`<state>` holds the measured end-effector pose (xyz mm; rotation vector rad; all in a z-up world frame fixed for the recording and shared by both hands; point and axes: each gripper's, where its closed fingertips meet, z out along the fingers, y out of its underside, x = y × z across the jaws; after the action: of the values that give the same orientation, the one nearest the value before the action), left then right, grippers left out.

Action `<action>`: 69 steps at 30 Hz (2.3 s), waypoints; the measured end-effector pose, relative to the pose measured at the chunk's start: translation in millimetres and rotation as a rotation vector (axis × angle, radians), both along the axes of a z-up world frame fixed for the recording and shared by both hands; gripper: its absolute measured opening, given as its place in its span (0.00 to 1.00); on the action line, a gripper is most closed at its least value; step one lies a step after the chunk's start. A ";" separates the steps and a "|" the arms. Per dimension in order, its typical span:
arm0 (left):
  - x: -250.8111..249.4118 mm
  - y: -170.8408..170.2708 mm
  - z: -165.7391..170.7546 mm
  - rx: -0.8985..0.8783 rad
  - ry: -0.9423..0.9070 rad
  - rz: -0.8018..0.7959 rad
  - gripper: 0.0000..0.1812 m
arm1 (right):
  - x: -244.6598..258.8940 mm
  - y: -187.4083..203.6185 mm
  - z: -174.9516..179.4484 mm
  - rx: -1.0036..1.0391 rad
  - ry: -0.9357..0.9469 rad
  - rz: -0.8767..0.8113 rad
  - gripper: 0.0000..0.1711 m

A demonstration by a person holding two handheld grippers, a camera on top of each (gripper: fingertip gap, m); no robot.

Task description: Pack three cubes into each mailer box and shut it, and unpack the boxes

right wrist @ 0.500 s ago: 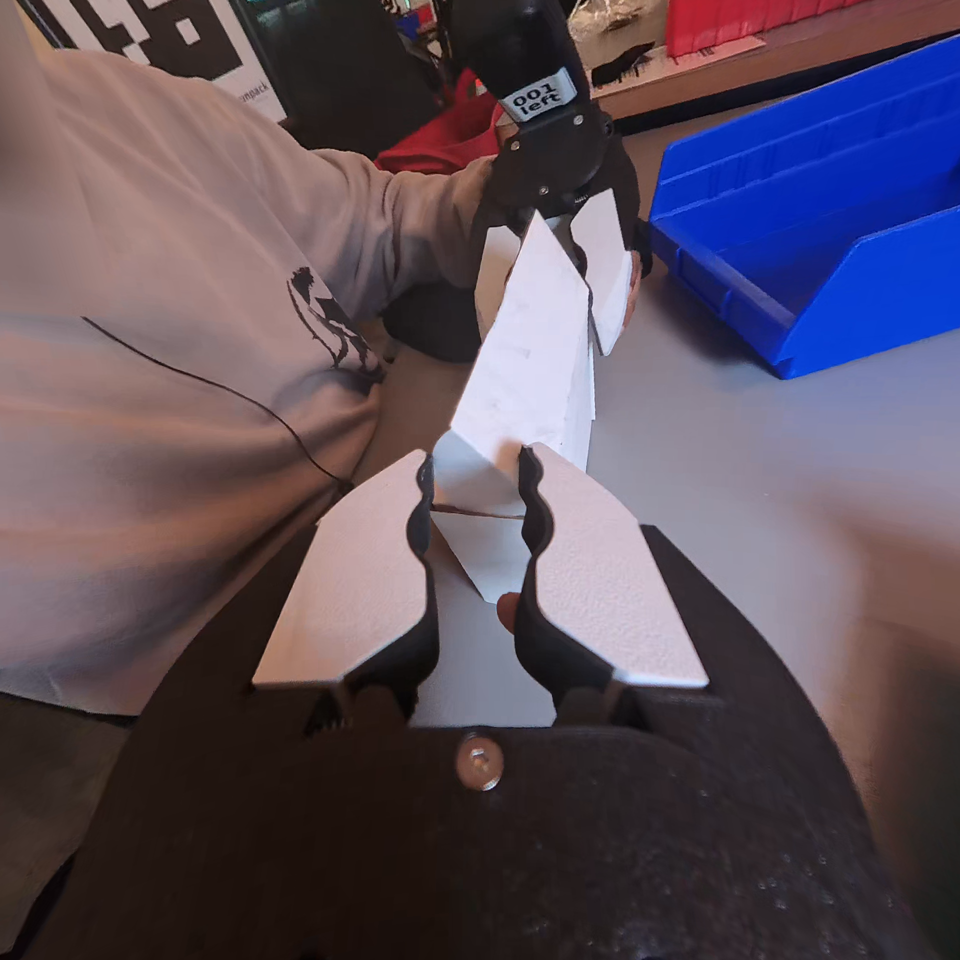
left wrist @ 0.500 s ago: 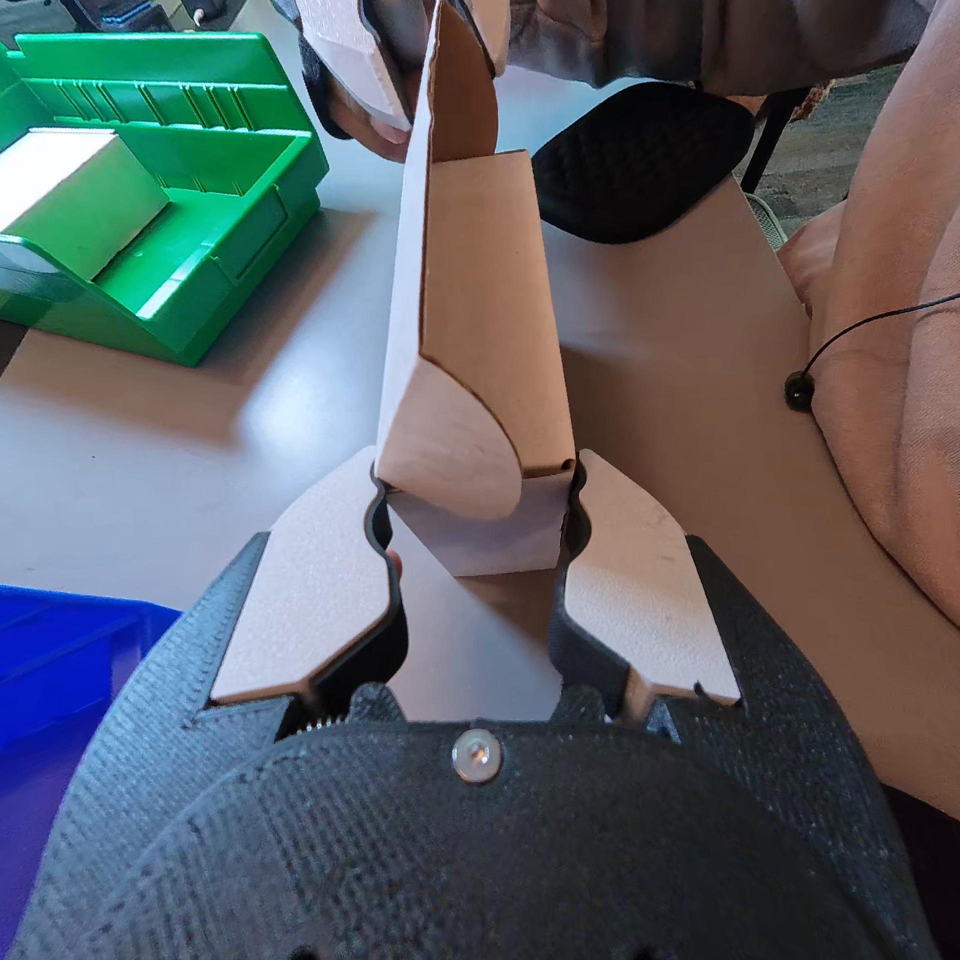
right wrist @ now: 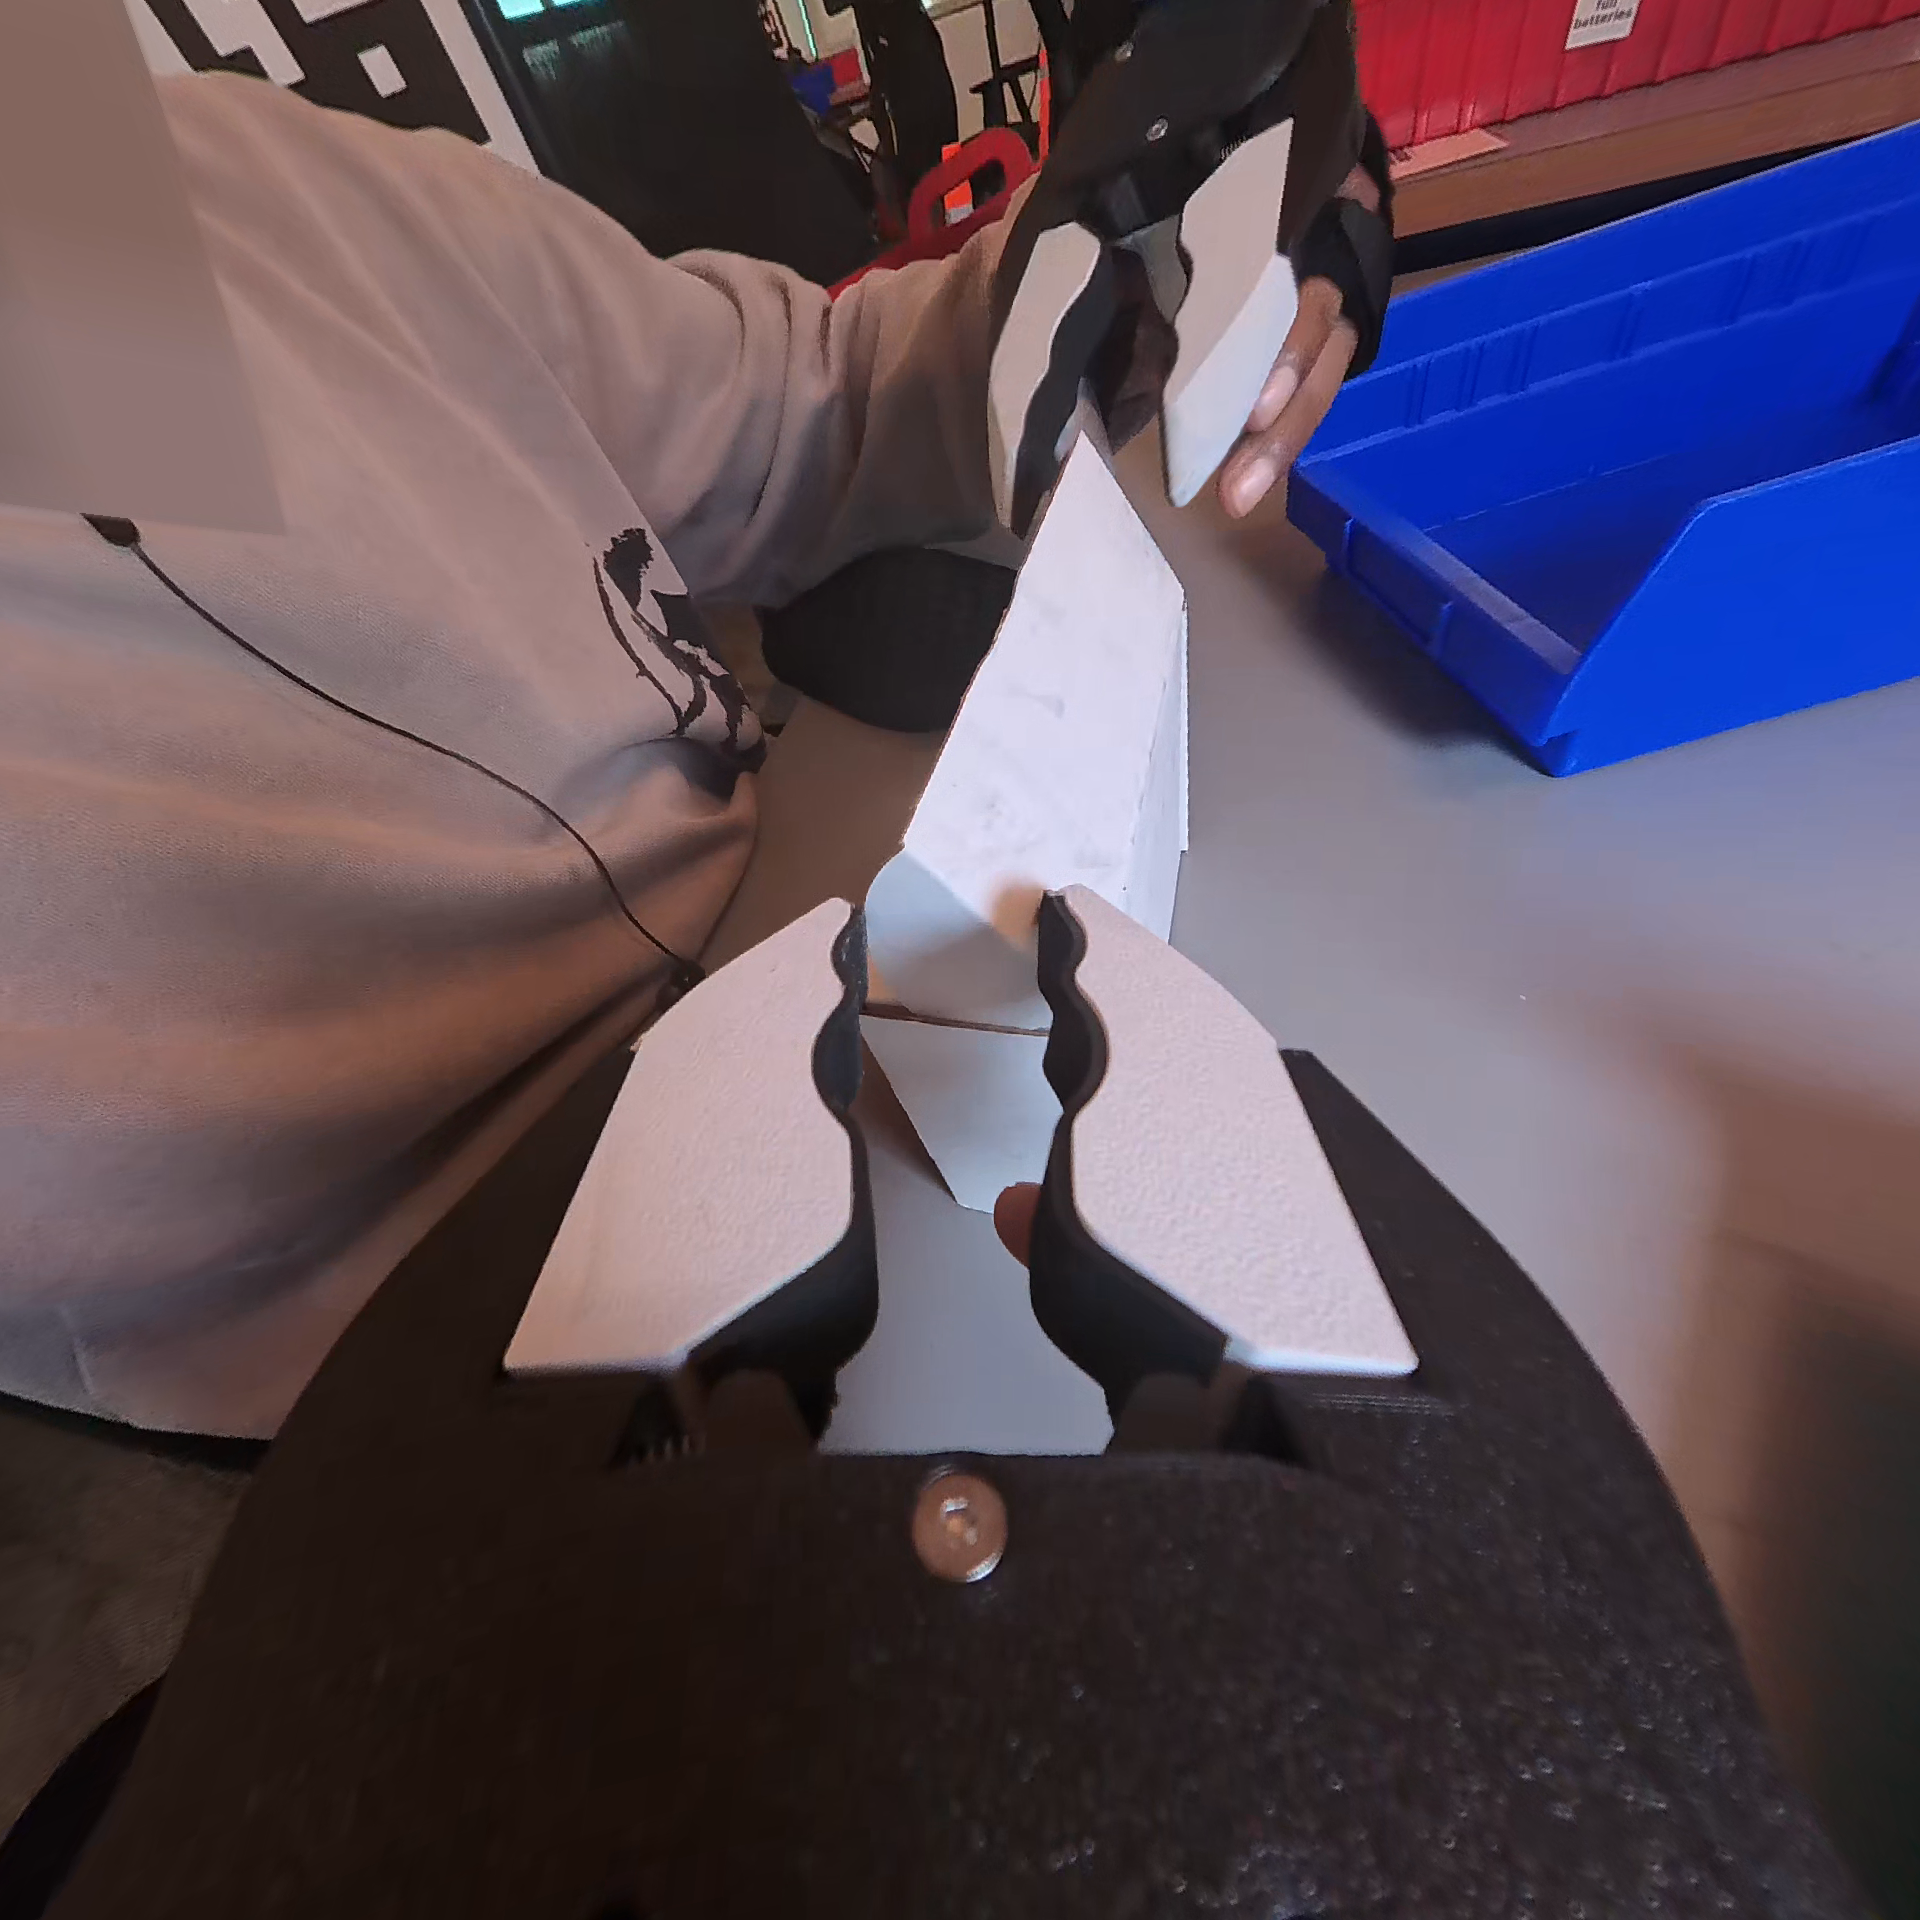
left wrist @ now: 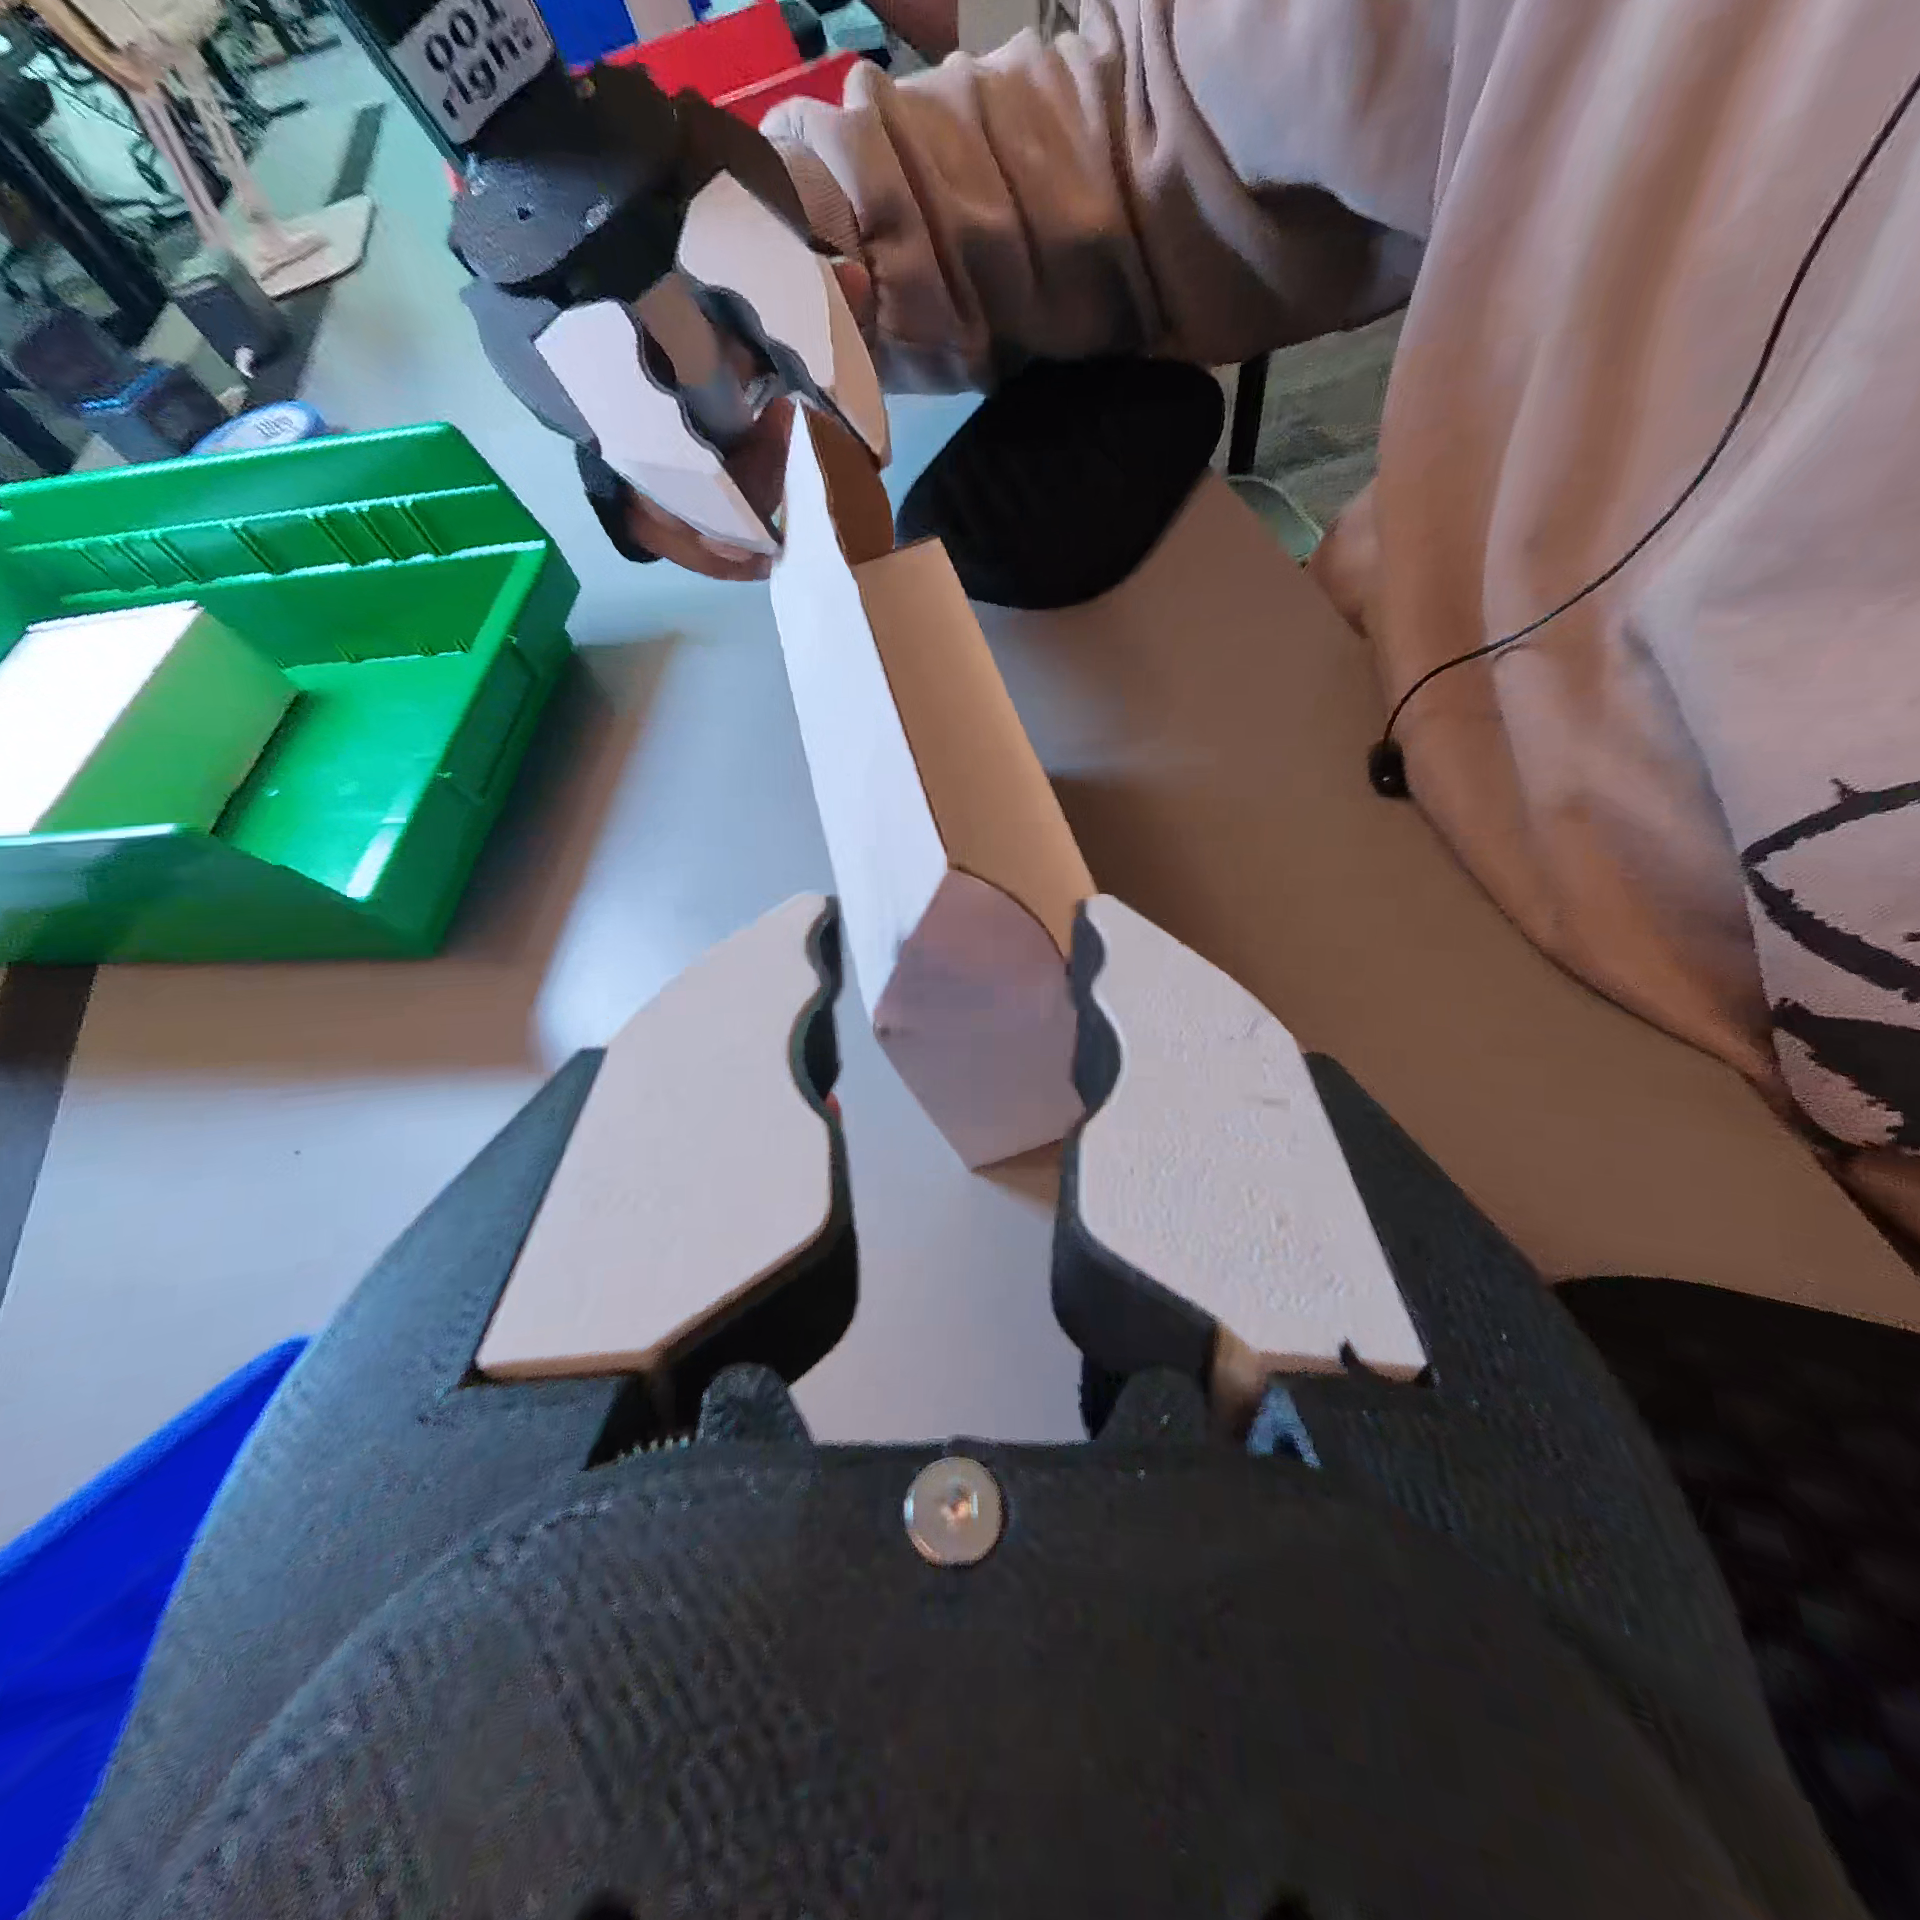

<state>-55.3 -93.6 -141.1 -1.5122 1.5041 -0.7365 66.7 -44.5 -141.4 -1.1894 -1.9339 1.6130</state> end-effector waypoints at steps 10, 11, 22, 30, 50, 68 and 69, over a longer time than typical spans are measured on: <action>6.6 16.0 5.7 -0.267 -0.163 0.036 0.16 | 0.6 4.9 0.6 -0.043 0.024 -0.027 0.18; 6.7 15.9 6.2 -0.302 -0.191 0.039 0.16 | 0.4 5.1 0.7 -0.051 0.024 -0.023 0.18; 0.8 24.5 7.3 -0.499 -0.310 0.086 0.16 | -6.1 3.4 6.4 -0.056 0.004 0.028 0.18; 5.6 3.0 -4.4 -0.057 -0.168 0.136 0.16 | -4.5 -2.4 -3.2 0.080 -0.008 -0.009 0.19; 12.9 -29.0 -25.0 0.439 0.204 0.337 0.26 | -0.2 -29.9 -24.7 0.920 0.159 -0.372 0.30; -5.1 -8.1 -2.2 0.270 -0.187 0.532 0.35 | 1.0 -27.3 -11.1 0.730 0.050 -0.374 0.33; -5.8 -5.1 -8.9 0.189 -0.189 0.529 0.38 | -0.3 -25.8 -4.9 0.733 0.050 -0.378 0.33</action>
<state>-61.1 -98.6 -150.0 -1.5514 0.9414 -0.3954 66.4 -70.3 -146.3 -1.0803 -1.8618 0.6383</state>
